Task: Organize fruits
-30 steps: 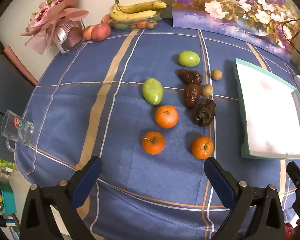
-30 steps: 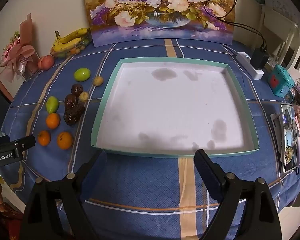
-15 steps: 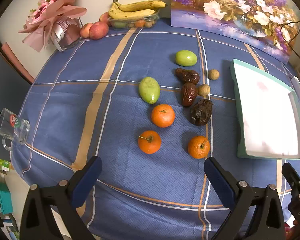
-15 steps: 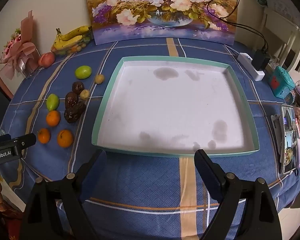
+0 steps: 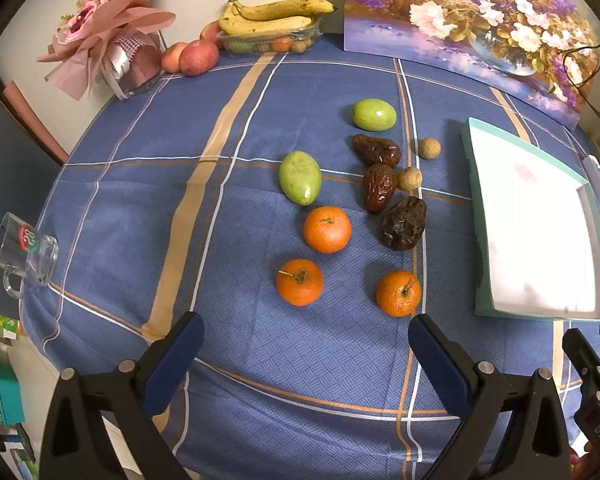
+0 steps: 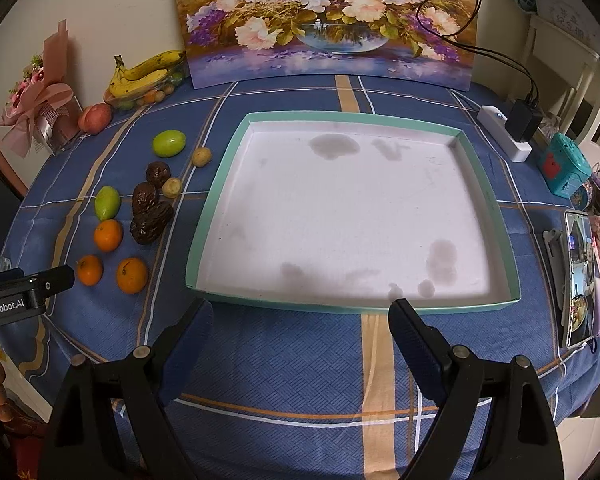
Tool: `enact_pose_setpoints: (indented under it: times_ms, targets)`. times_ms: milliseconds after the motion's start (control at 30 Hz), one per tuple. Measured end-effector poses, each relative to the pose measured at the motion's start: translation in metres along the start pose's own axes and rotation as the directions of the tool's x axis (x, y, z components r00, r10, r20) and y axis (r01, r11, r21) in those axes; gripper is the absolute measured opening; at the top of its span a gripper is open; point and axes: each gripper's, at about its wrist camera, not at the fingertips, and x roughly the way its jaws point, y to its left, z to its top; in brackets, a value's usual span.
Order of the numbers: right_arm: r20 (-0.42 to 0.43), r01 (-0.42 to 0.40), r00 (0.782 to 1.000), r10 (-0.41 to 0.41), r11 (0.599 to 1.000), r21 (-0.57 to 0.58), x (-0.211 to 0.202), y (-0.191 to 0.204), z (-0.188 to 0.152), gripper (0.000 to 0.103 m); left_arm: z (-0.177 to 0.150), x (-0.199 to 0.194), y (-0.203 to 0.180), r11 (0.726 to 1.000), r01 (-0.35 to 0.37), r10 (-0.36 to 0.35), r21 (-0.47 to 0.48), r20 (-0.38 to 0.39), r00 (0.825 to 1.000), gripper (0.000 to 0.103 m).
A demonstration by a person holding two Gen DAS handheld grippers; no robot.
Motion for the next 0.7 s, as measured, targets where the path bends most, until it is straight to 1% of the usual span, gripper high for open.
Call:
enact_pose_setpoints:
  times_ms: [700]
  targets:
    - [0.000, -0.003, 1.000, 0.003, 1.000, -0.006, 0.0009, 0.0026, -0.0027, 0.090, -0.0022, -0.0003, 0.0022, 1.000, 0.007, -0.007, -0.012, -0.010, 1.000, 0.103]
